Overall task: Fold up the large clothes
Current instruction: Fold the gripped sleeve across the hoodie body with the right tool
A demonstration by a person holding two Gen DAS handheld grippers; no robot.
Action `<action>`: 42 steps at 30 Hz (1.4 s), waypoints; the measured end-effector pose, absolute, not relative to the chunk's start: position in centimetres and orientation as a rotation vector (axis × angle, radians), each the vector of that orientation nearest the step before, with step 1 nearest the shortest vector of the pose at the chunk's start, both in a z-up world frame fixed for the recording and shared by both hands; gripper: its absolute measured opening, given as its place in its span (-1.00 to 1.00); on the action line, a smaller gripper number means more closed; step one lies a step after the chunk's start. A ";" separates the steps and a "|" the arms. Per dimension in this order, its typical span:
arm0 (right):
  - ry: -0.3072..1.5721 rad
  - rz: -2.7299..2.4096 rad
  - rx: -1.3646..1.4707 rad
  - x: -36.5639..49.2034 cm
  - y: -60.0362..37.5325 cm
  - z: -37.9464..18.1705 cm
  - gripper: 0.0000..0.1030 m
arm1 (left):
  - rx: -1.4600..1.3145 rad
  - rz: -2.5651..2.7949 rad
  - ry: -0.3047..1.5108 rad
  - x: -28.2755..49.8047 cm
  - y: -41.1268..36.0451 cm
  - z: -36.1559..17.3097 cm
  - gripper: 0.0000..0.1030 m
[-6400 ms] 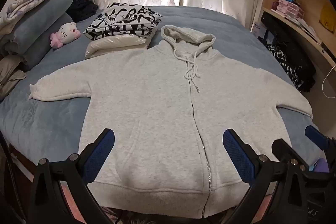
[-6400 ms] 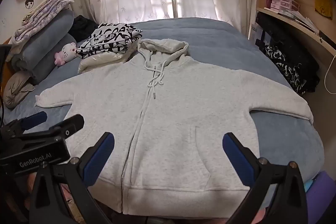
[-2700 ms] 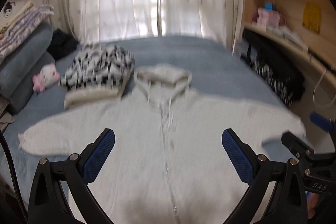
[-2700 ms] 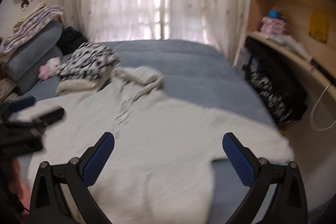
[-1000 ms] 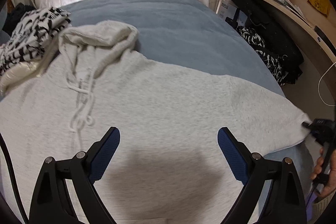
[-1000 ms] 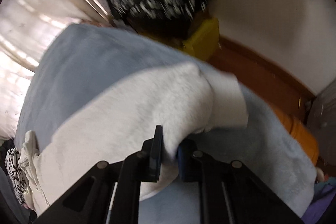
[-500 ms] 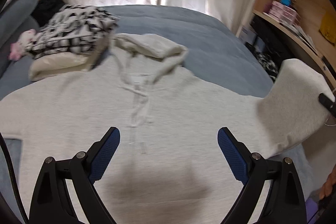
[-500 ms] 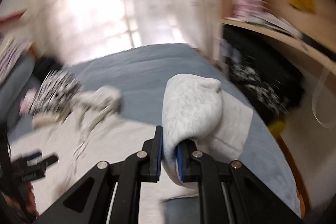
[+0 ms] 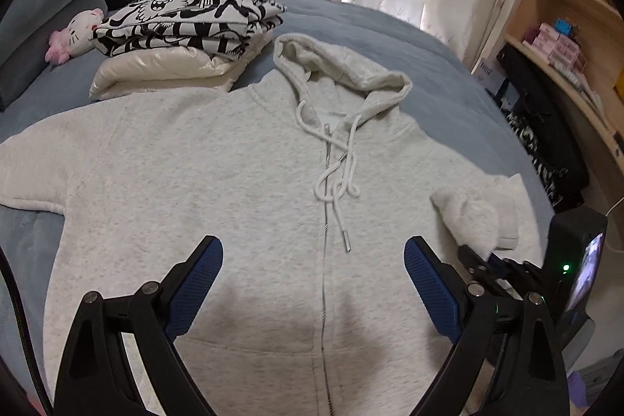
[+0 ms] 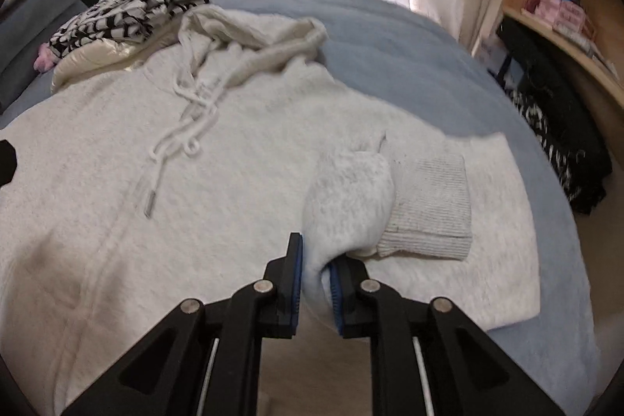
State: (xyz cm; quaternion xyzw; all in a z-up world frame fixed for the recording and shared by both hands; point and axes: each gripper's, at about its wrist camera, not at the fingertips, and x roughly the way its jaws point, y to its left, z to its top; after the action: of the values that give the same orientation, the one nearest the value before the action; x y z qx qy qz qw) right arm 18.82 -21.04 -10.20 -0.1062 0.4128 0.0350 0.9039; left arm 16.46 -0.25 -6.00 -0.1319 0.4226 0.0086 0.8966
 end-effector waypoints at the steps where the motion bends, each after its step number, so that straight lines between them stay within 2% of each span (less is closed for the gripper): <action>1: 0.825 0.090 -0.228 18.8 -20.4 -9.9 -0.64 | -0.279 0.015 0.866 16.5 -0.1 -5.9 0.81; 2: 0.820 0.126 -0.239 19.0 -19.6 -9.7 -0.28 | -0.281 0.015 0.860 16.6 0.0 -5.8 0.81; 3: 0.843 0.177 -0.246 19.5 -18.6 -10.0 -0.02 | -0.281 0.020 0.857 16.7 0.2 -5.8 0.81; 4: 0.891 0.239 -0.240 19.8 -18.1 -10.4 0.36 | -0.282 0.023 0.857 16.7 0.2 -5.8 0.81; 5: 0.922 0.268 -0.238 19.8 -17.9 -10.8 0.43 | -0.284 0.024 0.859 16.7 0.4 -5.8 0.81; 9: 0.995 0.317 -0.216 18.6 -18.0 -12.0 0.42 | -0.285 0.021 0.865 16.7 0.7 -6.2 0.81; 15: 1.004 0.370 -0.011 16.1 -21.0 -10.3 0.42 | -0.299 -0.033 0.899 17.3 0.0 -7.3 0.81; 21: 0.984 0.336 0.121 14.5 -24.5 -9.3 0.42 | -0.464 -0.176 0.969 18.2 -0.2 -9.6 0.81; 29: 1.017 0.298 0.307 13.8 -27.9 -11.3 0.42 | -0.726 -0.357 1.032 20.1 -1.8 -13.3 0.81; 38: 1.030 0.309 0.347 13.5 -28.3 -12.6 0.42 | -0.777 -0.363 1.064 23.9 -5.1 -16.5 0.80; 40: 1.030 0.311 0.355 13.5 -28.4 -12.8 0.42 | -0.751 -0.349 1.069 24.8 -5.9 -16.9 0.68; 41: 1.032 0.312 0.359 13.5 -28.4 -12.8 0.42 | -0.732 -0.346 1.073 25.2 -6.4 -17.0 0.53; 42: 1.032 0.311 0.363 13.5 -28.5 -12.9 0.42 | -0.713 -0.348 1.082 25.7 -7.0 -17.0 0.29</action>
State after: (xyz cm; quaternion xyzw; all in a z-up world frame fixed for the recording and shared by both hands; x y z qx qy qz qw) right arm 13.45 -28.49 -12.91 0.1720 0.4887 0.1474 0.8425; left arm 25.66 -6.98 -16.99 -0.3303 0.5012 -0.1613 0.7834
